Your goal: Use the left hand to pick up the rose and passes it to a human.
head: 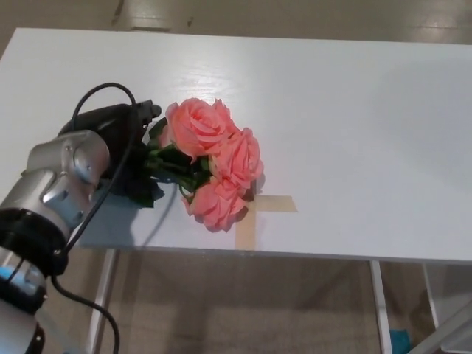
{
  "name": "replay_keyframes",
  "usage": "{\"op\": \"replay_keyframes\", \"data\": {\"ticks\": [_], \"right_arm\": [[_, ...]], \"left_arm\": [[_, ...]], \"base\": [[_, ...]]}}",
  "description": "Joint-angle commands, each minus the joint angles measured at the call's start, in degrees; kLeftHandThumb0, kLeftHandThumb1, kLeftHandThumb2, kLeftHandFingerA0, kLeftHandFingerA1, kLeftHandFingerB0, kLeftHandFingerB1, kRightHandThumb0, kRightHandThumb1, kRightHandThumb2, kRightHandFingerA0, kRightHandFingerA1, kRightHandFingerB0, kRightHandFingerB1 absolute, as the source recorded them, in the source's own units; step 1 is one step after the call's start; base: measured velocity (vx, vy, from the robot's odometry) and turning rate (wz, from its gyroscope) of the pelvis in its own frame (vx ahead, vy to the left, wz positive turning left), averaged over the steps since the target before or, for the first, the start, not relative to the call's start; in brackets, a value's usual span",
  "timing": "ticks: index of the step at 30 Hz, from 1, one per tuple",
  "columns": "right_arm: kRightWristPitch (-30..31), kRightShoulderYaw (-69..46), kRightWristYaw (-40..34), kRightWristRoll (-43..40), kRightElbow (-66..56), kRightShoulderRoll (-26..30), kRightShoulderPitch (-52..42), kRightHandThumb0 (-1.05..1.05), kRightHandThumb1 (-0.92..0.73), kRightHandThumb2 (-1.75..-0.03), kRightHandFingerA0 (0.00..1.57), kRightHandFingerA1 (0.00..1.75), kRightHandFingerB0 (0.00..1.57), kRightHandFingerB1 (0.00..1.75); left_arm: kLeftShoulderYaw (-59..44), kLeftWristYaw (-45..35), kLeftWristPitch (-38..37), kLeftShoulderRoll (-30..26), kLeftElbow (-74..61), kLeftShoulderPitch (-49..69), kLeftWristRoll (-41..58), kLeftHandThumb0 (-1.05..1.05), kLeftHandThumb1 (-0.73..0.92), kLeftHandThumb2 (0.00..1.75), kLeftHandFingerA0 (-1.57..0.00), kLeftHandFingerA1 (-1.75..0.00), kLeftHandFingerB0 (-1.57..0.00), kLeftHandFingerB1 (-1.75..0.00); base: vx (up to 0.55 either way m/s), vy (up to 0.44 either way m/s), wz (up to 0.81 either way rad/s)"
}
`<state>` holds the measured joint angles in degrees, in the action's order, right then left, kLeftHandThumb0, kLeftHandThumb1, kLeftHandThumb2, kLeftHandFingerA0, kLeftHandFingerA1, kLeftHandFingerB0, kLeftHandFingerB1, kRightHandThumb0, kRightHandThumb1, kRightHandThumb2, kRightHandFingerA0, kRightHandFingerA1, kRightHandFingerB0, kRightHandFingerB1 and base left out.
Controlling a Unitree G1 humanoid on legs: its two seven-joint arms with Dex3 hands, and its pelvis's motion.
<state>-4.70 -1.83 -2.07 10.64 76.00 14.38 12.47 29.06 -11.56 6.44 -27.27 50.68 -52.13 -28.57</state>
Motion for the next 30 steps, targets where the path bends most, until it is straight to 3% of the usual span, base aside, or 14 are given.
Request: {"op": "replay_keyframes", "data": {"ticks": [1,2,3,5,6,8,9,11,12,13,14,15,20,30], "right_arm": [[0.06,0.35,1.77,-0.03,0.25,0.15,-0.29,-0.34,-0.7,-0.61,0.65,0.43,0.51,0.38],[0.14,0.52,1.98,0.09,0.26,0.22,-0.34,-0.34,-0.7,-0.61,0.65,0.43,0.5,0.38],[0.15,0.67,2.11,0.18,0.26,0.28,-0.33,-0.33,-0.7,-0.61,0.65,0.43,0.5,0.38],[0.23,0.81,2.36,0.18,0.27,0.4,0.03,-0.34,-0.7,-0.61,0.65,0.43,0.5,0.38],[0.2,1.24,2.64,0.47,0.33,0.35,-0.39,-0.34,-0.69,-0.61,0.65,0.43,0.5,0.38],[0.36,1.66,3.08,0.62,0.41,0.43,-0.76,-0.34,-0.7,-0.61,0.64,0.42,0.51,0.38],[0.36,1.79,3.19,0.61,0.43,0.48,-0.87,-0.34,-0.7,-0.61,0.64,0.42,0.51,0.38],[0.72,2.2,3.78,0.79,0.52,0.54,-0.02,-0.35,-0.7,-0.61,0.63,0.42,0.5,0.38],[0.81,2.43,3.97,0.91,0.55,0.52,0.12,-0.36,-0.7,-0.61,0.63,0.42,0.49,0.38],[0.85,2.6,4.1,0.95,0.57,0.48,0.16,-0.36,-0.7,-0.61,0.63,0.42,0.49,0.38],[0.88,2.74,4.14,0.98,0.57,0.6,0.31,-0.36,-0.7,-0.61,0.63,0.42,0.49,0.38],[0.88,2.85,4.18,1.01,0.6,0.67,0.22,-0.36,-0.7,-0.61,0.63,0.42,0.49,0.38],[0.79,2.9,3.44,0.68,0.53,0.61,0.23,-0.36,-0.69,-0.61,0.64,0.42,0.5,0.38],[0.42,2.28,2.49,0.14,0.38,0.4,0.95,-0.35,-0.69,-0.61,0.64,0.42,0.5,0.38]], "left_arm": [[2.5,-6.12,6.24,1.46,3.99,-2.82,-3.83,-0.54,0.37,0.66,-0.12,-0.38,-0.05,-0.2],[3.09,-7.18,7.51,1.98,4.86,-3.11,-4.02,-0.28,0.3,0.86,0.0,-0.47,0.0,-0.49],[3.26,-7.56,7.96,2.32,5.53,-3.25,-3.97,-0.42,0.47,0.56,-0.31,-0.36,-0.07,-0.21],[3.49,-8.27,8.63,3.29,7.76,-4.24,-4.0,-0.49,0.4,0.67,-0.39,-0.47,-0.07,-0.23],[3.9,-8.99,9.6,4.04,8.69,-4.21,-4.2,-0.48,0.41,0.68,-0.54,-0.56,-0.07,-0.28],[3.21,-8.44,9.69,4.62,8.61,-3.47,-3.46,-0.36,0.54,0.57,-0.65,-0.98,-0.11,-0.26],[2.98,-8.35,9.69,4.76,8.53,-3.29,-3.37,-0.36,0.54,0.57,-0.65,-0.98,-0.11,-0.26],[2.4,-7.04,9.89,4.65,6.54,-2.68,-3.51,-0.32,0.66,0.61,-0.76,-1.21,-0.21,-0.3],[2.43,-7.14,10.19,4.5,5.56,-2.33,-3.78,-0.26,0.7,0.61,-0.93,-0.86,-0.27,-0.3],[2.47,-7.56,10.45,4.34,4.85,-2.01,-3.97,-0.26,0.7,0.61,-0.93,-0.86,-0.27,-0.3],[2.54,-8.48,10.97,4.67,5.11,-2.39,-4.07,-0.25,0.7,0.61,-1.02,-0.61,-0.32,-0.32],[2.64,-9.28,11.15,4.66,4.64,-2.21,-4.19,-0.24,0.7,0.61,-0.99,-0.57,-0.39,-0.35],[2.03,-8.65,9.22,4.32,2.68,-0.74,-4.2,-0.27,0.66,0.6,-1.16,-0.69,-0.62,-0.44],[-1.19,-5.38,4.97,4.17,3.08,-0.48,-3.83,-0.3,0.74,0.62,-1.09,-0.67,-0.46,-0.38]], "base": [[0.0,0.0,0.0],[0.0,0.0,0.0],[0.0,0.0,0.0],[0.0,0.0,0.0],[0.0,0.0,0.0],[0.0,0.0,0.0],[0.0,0.0,0.0],[0.0,0.0,0.0],[0.0,0.0,0.0],[0.0,0.0,0.0],[0.0,0.0,0.0],[0.0,0.0,0.0],[0.0,0.0,0.0],[0.0,0.0,0.0]]}}
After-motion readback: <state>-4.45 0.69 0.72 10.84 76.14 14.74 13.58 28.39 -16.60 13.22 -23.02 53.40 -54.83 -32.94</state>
